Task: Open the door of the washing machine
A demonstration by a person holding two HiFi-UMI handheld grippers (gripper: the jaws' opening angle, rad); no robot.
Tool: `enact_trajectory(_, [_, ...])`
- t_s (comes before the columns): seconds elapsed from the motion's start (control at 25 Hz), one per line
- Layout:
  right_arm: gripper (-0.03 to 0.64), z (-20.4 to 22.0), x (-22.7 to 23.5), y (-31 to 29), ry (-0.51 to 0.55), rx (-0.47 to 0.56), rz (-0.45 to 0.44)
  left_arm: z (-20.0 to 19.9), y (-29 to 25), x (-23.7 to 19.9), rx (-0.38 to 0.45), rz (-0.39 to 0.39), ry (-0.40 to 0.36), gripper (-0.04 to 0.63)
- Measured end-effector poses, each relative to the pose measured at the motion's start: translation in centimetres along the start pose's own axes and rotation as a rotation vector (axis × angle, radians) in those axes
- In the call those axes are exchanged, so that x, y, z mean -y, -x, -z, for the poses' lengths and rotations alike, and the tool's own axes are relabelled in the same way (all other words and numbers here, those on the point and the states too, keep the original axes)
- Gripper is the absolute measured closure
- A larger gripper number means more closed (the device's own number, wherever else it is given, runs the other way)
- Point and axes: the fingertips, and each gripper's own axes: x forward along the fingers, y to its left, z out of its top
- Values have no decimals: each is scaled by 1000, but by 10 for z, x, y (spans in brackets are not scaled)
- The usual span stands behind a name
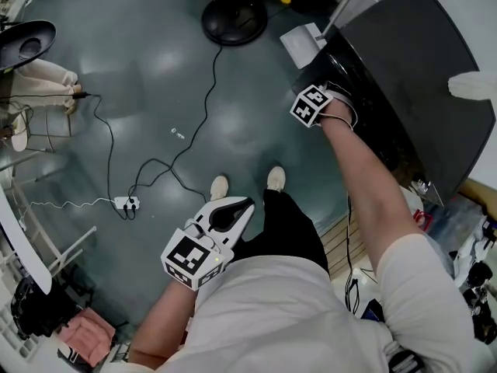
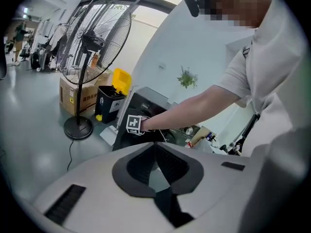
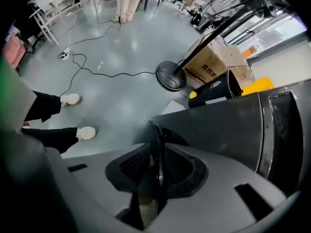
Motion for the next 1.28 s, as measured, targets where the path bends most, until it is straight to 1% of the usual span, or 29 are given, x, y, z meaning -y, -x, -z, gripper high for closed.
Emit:
enact_trajectory(0.08, [533, 0, 2, 0, -16, 0, 3, 0, 1, -3, -2, 0, 2, 571])
enact_trajectory(0.28, [542, -1, 3, 1, -14, 0, 1, 0, 5, -11, -3, 4, 6, 571])
enact_trajectory(0.44, [548, -3, -4, 3, 3, 12, -39, -1, 6, -14, -5, 13, 10, 571])
enact_trajectory(0.68, [549, -6, -11, 5, -16, 19, -56, 0, 8, -18, -20, 36, -2, 571])
enact_trajectory(0.92, [552, -9, -29, 12, -2, 31, -90, 0, 16, -23, -26, 52, -12, 571])
enact_trajectory(1.28, [552, -16, -62, 25, 41, 37, -103, 1, 34, -28, -45, 100, -41, 571])
